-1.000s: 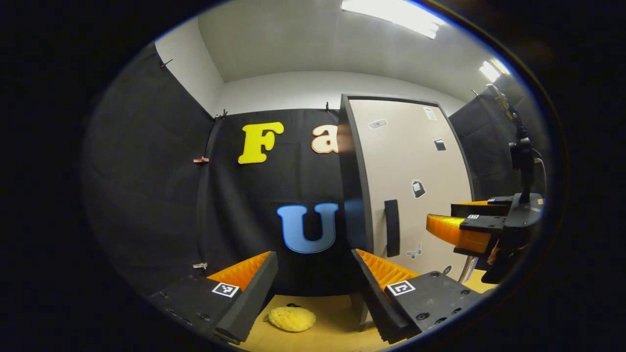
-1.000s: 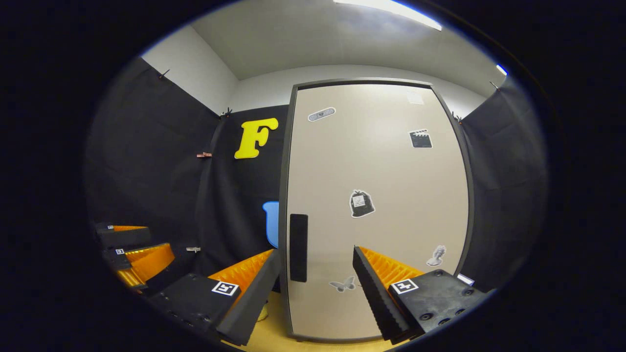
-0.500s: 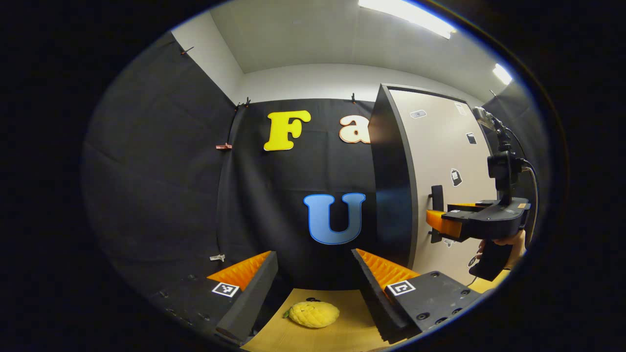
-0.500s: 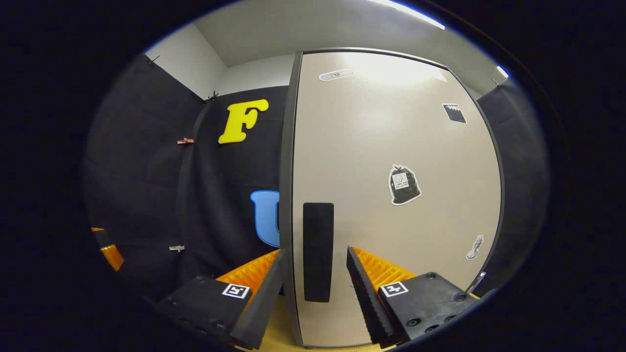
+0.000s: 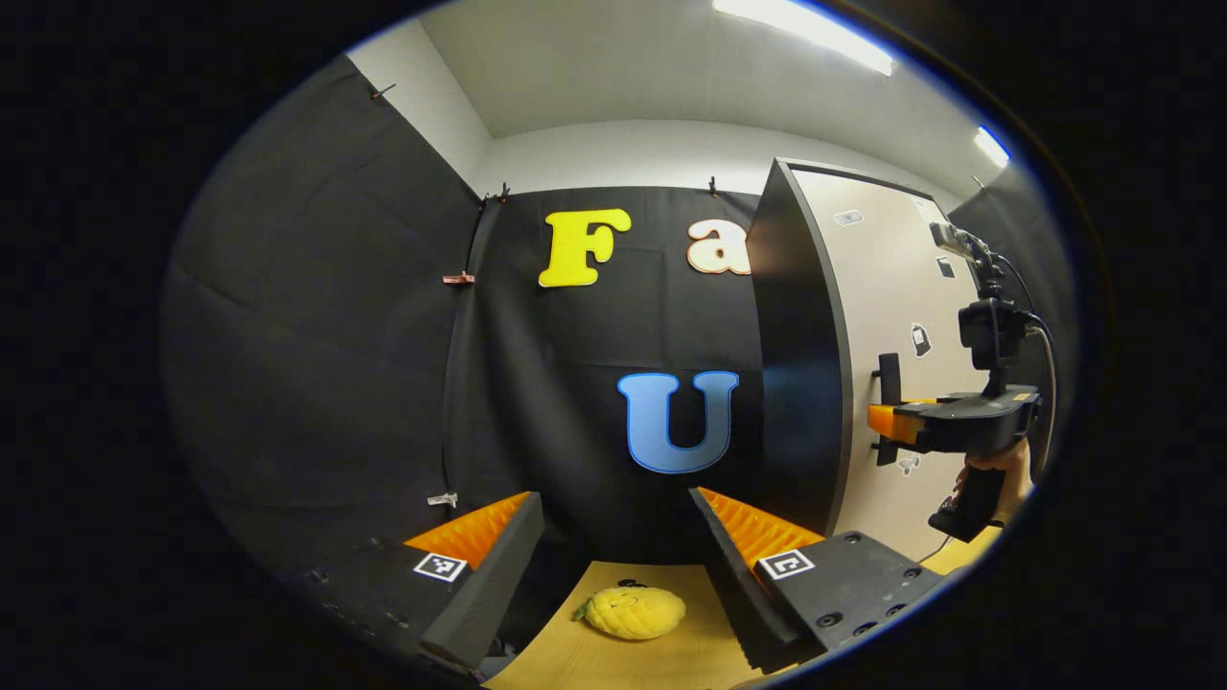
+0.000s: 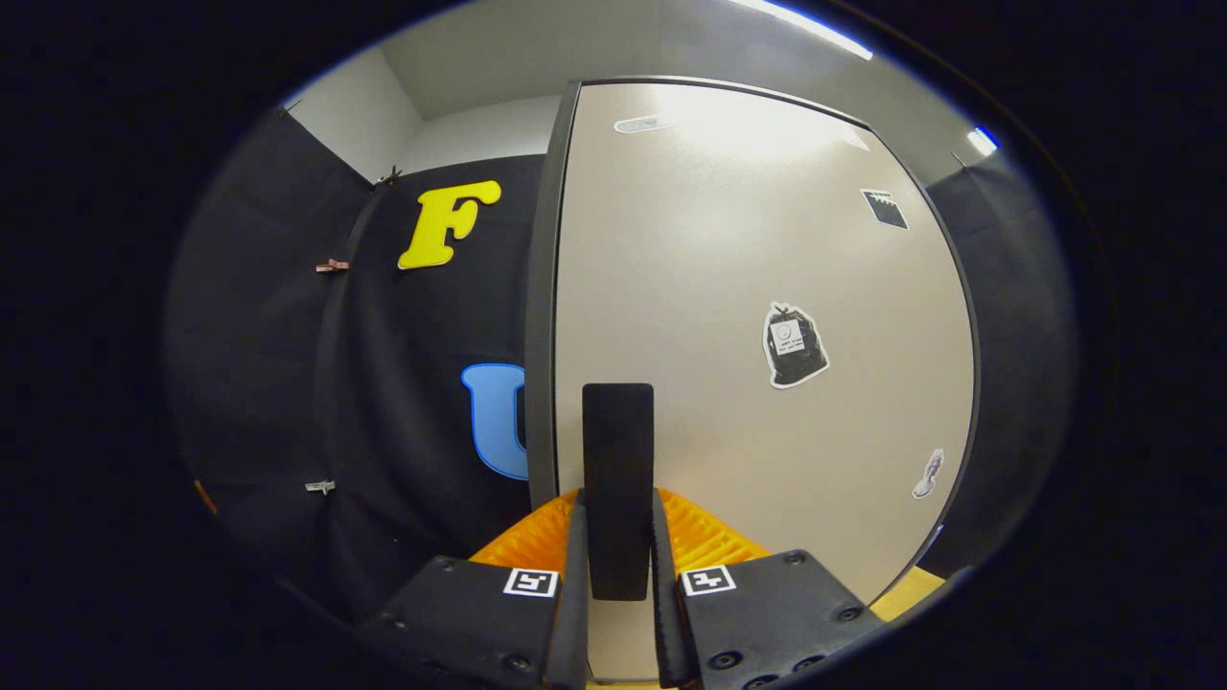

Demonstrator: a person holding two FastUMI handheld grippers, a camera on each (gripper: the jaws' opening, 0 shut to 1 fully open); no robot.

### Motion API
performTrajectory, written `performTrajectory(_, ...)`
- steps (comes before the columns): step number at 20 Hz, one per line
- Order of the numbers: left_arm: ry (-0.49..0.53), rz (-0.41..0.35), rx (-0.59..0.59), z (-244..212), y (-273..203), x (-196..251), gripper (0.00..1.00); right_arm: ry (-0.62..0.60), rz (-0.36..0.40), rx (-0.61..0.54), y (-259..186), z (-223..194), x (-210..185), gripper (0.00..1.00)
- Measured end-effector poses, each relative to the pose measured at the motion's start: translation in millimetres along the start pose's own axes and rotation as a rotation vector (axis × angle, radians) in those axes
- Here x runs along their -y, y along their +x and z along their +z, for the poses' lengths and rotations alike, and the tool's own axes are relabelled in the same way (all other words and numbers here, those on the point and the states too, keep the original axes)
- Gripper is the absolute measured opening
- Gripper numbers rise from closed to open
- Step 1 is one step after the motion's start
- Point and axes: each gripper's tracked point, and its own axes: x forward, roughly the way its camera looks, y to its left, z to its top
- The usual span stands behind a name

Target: Open the cabinet door with the right hand, grasp the bottle in the cabinet with the left hand and place it on the coaster, then close the cabinet door with the right hand.

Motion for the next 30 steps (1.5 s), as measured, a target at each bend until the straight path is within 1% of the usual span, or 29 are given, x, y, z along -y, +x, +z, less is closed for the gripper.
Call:
performTrajectory(1, -0.005, -0.002, 0.001, 1, -1, 1, 0.94, -0.002, 0.004, 0.000, 2, -2, 0, 0.32)
performTrajectory(2, -0.011, -0.004, 0.001, 1, -1, 0, 0.94, -0.020, 0.012, -0.016, 1, -2, 1, 0.25)
performTrajectory(3, -0.016, -0.005, -0.001, 2, -1, 0, 0.94, -0.022, 0.010, -0.013, 3, -3, -1, 0.25)
performTrajectory(4, -0.020, -0.006, -0.001, 1, -2, -1, 0.94, -0.026, 0.018, -0.034, -2, -2, 0, 0.14)
performTrajectory(10, -0.006, -0.031, 0.013, 7, 4, 9, 0.95, 0.014, 0.095, -0.050, -26, 5, -2, 0.14)
performTrajectory(13, -0.013, -0.066, 0.021, 14, 0, 27, 0.94, 0.032, 0.127, -0.056, -38, 12, -5, 0.14)
performTrajectory(16, -0.006, -0.087, 0.041, 21, -19, 47, 0.95, 0.043, 0.153, -0.055, -50, 13, -3, 0.14)
performTrajectory(19, 0.009, -0.116, 0.064, 30, -29, 67, 0.94, 0.050, 0.172, -0.061, -61, 15, 1, 0.14)
performTrajectory(22, -0.017, -0.128, 0.080, 38, -33, 78, 0.95, 0.063, 0.192, -0.064, -69, 18, 3, 0.14)
performTrajectory(28, -0.045, -0.174, 0.039, 35, -36, 117, 0.94, 0.080, 0.234, -0.071, -92, 23, 13, 0.14)
performTrajectory(30, -0.071, -0.206, 0.021, 33, -33, 138, 0.95, 0.080, 0.248, -0.071, -101, 26, 17, 0.14)
